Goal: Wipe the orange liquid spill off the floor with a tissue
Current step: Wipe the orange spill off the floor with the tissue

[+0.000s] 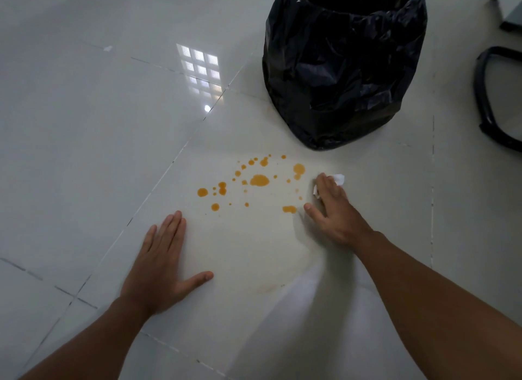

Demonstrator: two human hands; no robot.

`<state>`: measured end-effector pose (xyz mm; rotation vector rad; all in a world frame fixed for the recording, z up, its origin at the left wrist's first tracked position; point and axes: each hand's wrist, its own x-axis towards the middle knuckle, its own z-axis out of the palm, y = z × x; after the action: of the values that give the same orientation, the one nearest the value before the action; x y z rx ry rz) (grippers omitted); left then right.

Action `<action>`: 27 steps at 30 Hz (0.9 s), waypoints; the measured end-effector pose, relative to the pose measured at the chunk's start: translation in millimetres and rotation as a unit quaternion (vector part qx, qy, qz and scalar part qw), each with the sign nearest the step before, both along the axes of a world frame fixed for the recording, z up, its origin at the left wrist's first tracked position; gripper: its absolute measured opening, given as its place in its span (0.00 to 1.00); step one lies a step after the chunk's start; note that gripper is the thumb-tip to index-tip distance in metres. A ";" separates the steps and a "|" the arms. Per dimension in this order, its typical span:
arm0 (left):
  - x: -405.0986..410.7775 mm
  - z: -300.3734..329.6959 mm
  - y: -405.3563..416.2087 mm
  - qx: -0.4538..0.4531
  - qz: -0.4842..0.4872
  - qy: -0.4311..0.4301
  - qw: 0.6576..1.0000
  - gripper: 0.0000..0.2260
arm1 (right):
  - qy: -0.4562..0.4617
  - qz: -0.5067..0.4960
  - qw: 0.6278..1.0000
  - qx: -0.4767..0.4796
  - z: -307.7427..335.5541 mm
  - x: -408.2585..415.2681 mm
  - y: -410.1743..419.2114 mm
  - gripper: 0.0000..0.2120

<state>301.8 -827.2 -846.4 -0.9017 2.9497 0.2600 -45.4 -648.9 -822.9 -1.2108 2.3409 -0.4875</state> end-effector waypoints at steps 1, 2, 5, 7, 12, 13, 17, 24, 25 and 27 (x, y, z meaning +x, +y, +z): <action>-0.5 0.4 -0.3 0.001 -0.001 0.001 1.000 0.52 | 0.008 0.019 1.000 -0.001 -0.8 6.1 -3.1 0.36; -0.5 0.5 -0.5 0.000 -0.002 0.004 1.000 0.51 | 0.013 0.034 0.999 -0.003 -2.6 13.1 -6.6 0.37; -0.7 1.6 0.9 0.002 -0.001 0.005 1.000 0.51 | 0.003 0.056 0.998 -0.016 -5.4 33.0 -9.9 0.36; -0.7 1.6 1.8 0.003 0.001 0.002 1.000 0.52 | 0.001 0.035 0.999 -0.037 -6.3 36.7 -5.4 0.35; 0.2 3.2 0.5 0.010 0.004 -0.006 1.000 0.53 | 0.022 -0.036 0.999 0.011 -10.3 29.8 -9.1 0.31; 0.3 3.8 0.3 0.011 0.002 -0.009 1.000 0.54 | 0.031 -0.033 0.999 0.028 -10.5 32.0 -14.7 0.31; 1.3 4.9 0.3 0.017 -0.001 -0.017 1.000 0.57 | 0.074 0.037 0.996 0.038 -6.9 48.8 -32.4 0.29; 2.0 5.4 0.8 0.018 -0.008 -0.025 0.999 0.60 | 0.126 0.194 0.972 0.031 -8.3 89.5 -30.9 0.28; 2.5 5.5 0.3 0.020 -0.012 -0.025 0.999 0.60 | 0.127 0.211 0.969 0.031 -8.2 96.2 -28.2 0.29; 4.3 5.7 -0.7 0.022 -0.022 -0.034 0.999 0.62 | 0.127 0.234 0.964 0.029 -7.2 108.5 -22.2 0.30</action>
<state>306.1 -827.8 -840.7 -0.8210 2.8858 0.2852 63.1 -671.1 -830.0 -1.8163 2.1368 -0.1044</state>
